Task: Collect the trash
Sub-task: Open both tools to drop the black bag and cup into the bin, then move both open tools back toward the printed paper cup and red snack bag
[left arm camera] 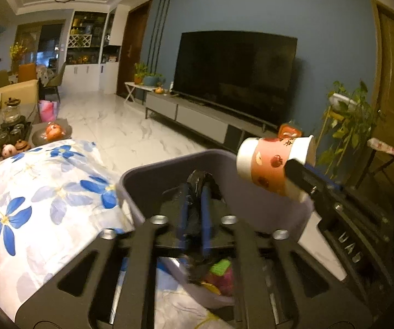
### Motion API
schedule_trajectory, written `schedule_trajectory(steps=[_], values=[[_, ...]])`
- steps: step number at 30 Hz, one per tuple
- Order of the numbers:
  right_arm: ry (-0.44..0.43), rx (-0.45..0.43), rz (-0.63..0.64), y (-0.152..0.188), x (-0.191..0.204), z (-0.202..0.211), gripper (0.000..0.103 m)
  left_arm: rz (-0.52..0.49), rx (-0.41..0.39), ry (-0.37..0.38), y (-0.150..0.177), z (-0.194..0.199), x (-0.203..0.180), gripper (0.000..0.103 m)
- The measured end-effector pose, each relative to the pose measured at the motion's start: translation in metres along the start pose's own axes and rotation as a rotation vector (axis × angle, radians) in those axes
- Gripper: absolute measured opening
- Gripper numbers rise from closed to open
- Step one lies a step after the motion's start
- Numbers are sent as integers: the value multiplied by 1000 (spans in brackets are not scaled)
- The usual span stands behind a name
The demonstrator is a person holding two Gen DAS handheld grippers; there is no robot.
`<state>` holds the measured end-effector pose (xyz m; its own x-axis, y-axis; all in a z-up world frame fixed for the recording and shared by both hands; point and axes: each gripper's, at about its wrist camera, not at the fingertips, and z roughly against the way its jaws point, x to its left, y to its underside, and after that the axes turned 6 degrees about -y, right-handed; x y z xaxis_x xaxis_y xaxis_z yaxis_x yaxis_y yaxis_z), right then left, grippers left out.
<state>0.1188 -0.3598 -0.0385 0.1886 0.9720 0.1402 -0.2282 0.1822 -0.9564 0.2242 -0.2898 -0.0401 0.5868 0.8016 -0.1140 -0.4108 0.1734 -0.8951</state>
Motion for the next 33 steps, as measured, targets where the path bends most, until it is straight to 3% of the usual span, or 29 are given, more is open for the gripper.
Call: schedule_trajectory(steps=[2, 4, 5, 6, 10, 16, 26, 33], values=[[3, 7, -10, -1, -1, -2, 13, 17, -3, -11, 3, 1, 6, 36], [7, 13, -23, -1, -3, -3, 23, 41, -13, -34, 5, 4, 13, 52], [15, 12, -25, -1, -3, -2, 43, 51, -19, -45, 6, 6, 16, 56], [24, 7, -25, 1, -3, -1, 56, 60, -28, -56, 6, 10, 19, 61], [39, -11, -14, 3, 3, 10, 57, 72, -58, -120, 11, 28, 33, 75], [33, -31, -14, 10, 16, 29, 68, 96, -95, -280, 25, 71, 62, 87], [-103, -31, 10, 22, 69, 52, 76, 163, -132, -590, 69, 168, 138, 91], [-208, 9, 62, 35, 118, 51, 77, 265, -118, -702, 103, 234, 196, 91]])
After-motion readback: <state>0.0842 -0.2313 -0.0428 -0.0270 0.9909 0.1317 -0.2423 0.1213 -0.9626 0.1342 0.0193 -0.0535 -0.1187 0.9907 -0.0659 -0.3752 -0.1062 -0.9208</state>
